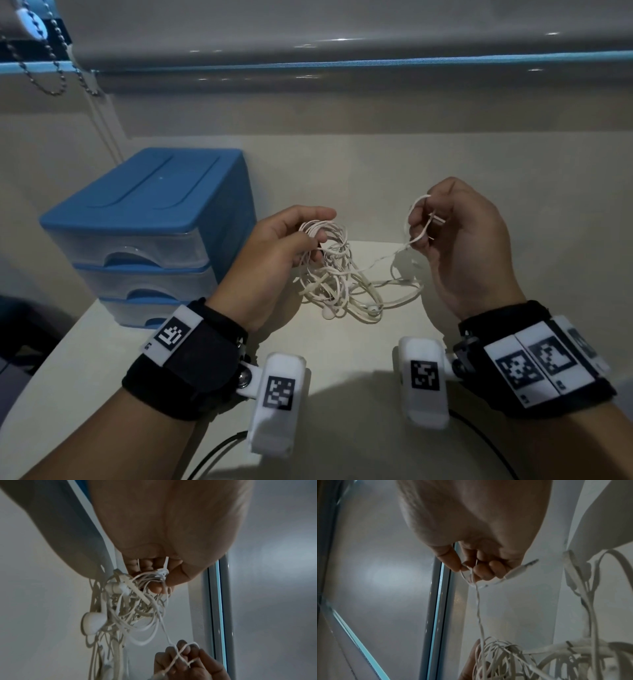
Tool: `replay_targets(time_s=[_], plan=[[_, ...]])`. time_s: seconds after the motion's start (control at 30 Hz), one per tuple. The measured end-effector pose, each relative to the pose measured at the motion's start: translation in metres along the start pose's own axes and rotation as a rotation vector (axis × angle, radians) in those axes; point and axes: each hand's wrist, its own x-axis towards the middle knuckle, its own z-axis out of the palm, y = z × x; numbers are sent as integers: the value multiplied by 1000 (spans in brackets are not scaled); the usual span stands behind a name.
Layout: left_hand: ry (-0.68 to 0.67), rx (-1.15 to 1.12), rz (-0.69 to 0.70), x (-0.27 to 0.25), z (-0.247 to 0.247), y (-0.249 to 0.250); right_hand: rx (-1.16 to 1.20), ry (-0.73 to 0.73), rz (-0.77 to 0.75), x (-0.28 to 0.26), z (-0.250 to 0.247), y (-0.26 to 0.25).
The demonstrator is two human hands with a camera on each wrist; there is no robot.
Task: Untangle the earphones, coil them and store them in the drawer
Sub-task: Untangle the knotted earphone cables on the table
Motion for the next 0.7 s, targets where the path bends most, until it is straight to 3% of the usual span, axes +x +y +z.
replay_targets(time_s=[0.13, 0.27, 0.43, 0.5, 0.63, 0.7], plan=[[-3, 28, 2, -2, 2, 2, -332, 40, -66, 1, -2, 4], [-24, 19, -4, -3, 3, 3, -544, 73, -3, 6, -7, 15], [-35, 143, 21, -2, 0, 0, -587, 62, -77, 5, -7, 13], [-44, 196, 23, -2, -1, -1, -585, -13, -106, 4, -5, 10], [-58, 189, 23, -4, 0, -1, -530, -254, 228, -2, 2, 17], [-46, 186, 35, -4, -1, -1, -637, -327, 253, -2, 1, 19]])
